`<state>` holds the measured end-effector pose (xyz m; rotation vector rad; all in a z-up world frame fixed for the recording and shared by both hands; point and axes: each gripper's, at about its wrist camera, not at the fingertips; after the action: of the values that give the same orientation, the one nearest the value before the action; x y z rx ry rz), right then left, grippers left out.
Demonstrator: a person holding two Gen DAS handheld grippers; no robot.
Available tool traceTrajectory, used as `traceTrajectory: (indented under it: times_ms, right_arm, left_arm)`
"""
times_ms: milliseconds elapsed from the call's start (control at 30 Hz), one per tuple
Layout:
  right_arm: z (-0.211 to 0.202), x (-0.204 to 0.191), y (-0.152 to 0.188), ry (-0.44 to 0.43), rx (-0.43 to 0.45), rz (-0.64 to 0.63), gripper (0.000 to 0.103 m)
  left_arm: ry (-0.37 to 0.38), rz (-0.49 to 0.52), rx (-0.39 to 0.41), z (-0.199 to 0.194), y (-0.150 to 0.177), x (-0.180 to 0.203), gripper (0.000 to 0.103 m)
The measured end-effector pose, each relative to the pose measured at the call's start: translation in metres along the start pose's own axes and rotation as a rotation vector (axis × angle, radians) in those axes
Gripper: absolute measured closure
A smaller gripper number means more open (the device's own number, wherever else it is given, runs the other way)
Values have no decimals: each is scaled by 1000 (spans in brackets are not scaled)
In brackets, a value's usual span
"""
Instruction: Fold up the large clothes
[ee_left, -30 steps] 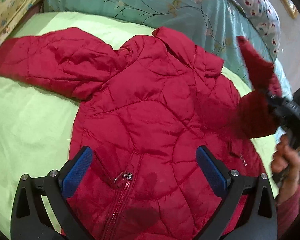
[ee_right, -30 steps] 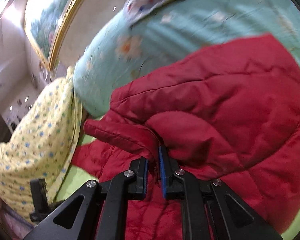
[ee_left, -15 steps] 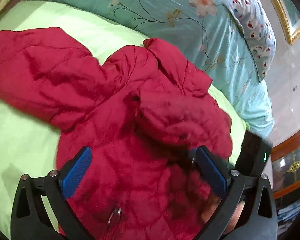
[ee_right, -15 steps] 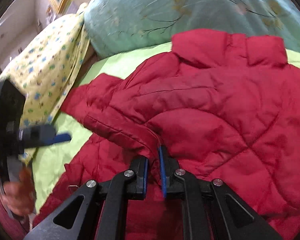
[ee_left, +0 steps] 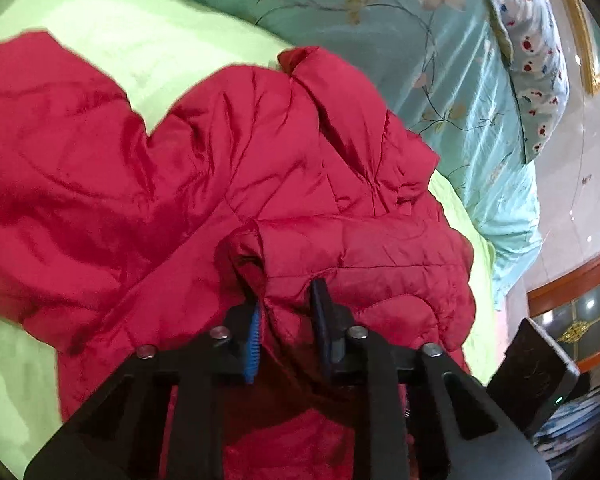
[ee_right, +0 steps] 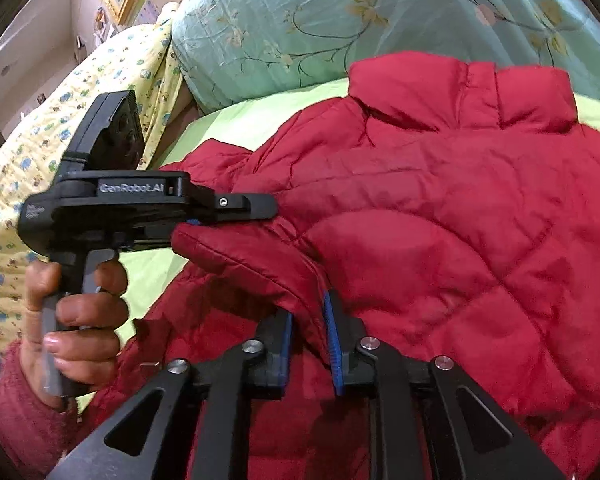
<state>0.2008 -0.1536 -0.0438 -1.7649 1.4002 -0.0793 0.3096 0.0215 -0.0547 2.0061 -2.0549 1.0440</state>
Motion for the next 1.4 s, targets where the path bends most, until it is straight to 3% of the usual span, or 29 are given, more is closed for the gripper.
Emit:
traceTrajectory:
  times_ms: [100, 133, 267, 333, 433, 533, 633, 700, 800, 1033, 1200, 1333, 1400]
  right_arm:
    - [-31, 8, 6, 11, 53, 31, 71]
    - [-43, 12, 6, 34, 82, 38, 70]
    - [-84, 49, 0, 248, 183, 91, 61]
    - [-89, 75, -3, 326, 180, 144, 59]
    - [-83, 105, -3, 350, 143, 218, 61]
    - [-72, 115, 2, 352, 109, 241, 61]
    - [-65, 111, 2, 390, 96, 221, 60]
    - [-61, 109, 1, 401, 94, 213, 60]
    - [-56, 108, 1, 414, 88, 203, 60]
    - [-67, 95, 0, 409, 109, 196, 58]
    - [-56, 59, -9, 366, 105, 93, 58]
    - [-24, 68, -6, 423, 15, 92, 56]
    - [-15, 80, -3, 403, 4, 114, 56]
  left_arm:
    - [-82, 77, 70, -11, -2, 4, 88]
    - [-143, 131, 99, -16, -2, 8, 88]
    - [-236, 236, 120, -17, 2, 13, 88]
    - [-288, 283, 135, -14, 6, 20, 88]
    - [-346, 320, 163, -16, 12, 25, 81]
    - [-359, 283, 197, -30, 15, 20, 74]
    - [-370, 243, 265, -54, 18, 18, 74]
    - [-304, 232, 295, -69, 24, 20, 74]
    - [-185, 258, 245, -64, 31, 32, 74]
    - [-361, 314, 97, 17, 42, 36, 74]
    - [-367, 326, 109, 21, 43, 34, 74]
    - [-342, 318, 110, 20, 41, 29, 74]
    - [-329, 314, 110, 20, 44, 26, 74]
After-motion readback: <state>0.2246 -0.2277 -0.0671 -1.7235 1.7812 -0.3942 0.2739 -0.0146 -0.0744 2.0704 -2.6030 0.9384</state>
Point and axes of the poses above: each gripper's, at about its wrist camera, not at the fingertips, and z roughly the way its jaws point, x to its right, y to its underside, and after that the axes turned 5 degrees about -y, right-handed
